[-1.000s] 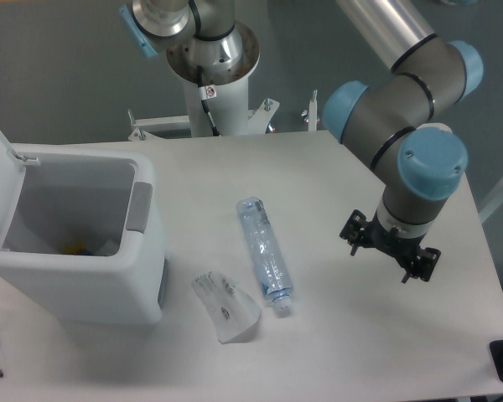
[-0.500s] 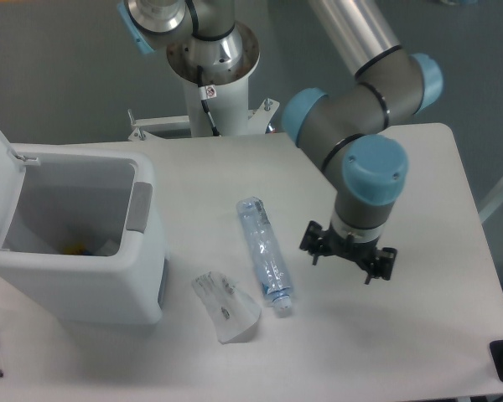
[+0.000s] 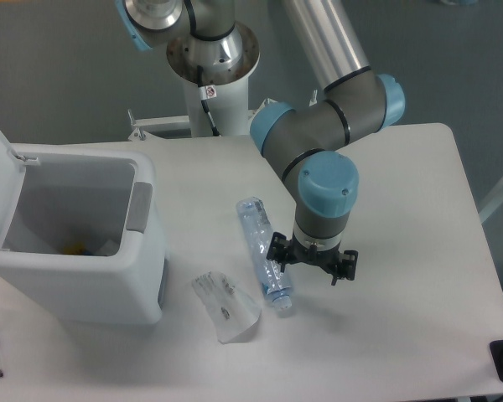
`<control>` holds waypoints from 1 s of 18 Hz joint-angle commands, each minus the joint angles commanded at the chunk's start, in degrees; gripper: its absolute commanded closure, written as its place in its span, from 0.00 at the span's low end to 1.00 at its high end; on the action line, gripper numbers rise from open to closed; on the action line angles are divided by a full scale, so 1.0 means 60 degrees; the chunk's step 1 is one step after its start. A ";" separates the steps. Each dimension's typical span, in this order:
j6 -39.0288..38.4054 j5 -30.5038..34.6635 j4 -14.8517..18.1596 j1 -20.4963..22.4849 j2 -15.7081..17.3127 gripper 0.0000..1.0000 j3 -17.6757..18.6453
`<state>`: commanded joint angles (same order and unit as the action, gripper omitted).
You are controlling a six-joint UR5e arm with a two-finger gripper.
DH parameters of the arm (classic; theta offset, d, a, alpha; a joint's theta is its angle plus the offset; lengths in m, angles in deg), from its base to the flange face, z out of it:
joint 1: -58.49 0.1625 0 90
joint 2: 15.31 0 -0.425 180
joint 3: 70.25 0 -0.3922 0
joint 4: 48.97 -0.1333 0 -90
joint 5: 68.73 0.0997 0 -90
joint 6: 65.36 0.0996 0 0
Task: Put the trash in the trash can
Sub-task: 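Move the gripper over the clear plastic water bottle, then lower the gripper onto the bottle and close around it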
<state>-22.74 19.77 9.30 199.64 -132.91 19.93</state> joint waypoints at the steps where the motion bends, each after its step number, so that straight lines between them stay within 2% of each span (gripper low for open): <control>1: -0.0029 -0.0015 0.0015 0.0000 0.0000 0.00 0.0029; 18: -0.1157 0.0014 0.0000 -0.0292 -0.0073 0.00 0.0454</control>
<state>-29.68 19.86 9.30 197.89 -133.35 22.65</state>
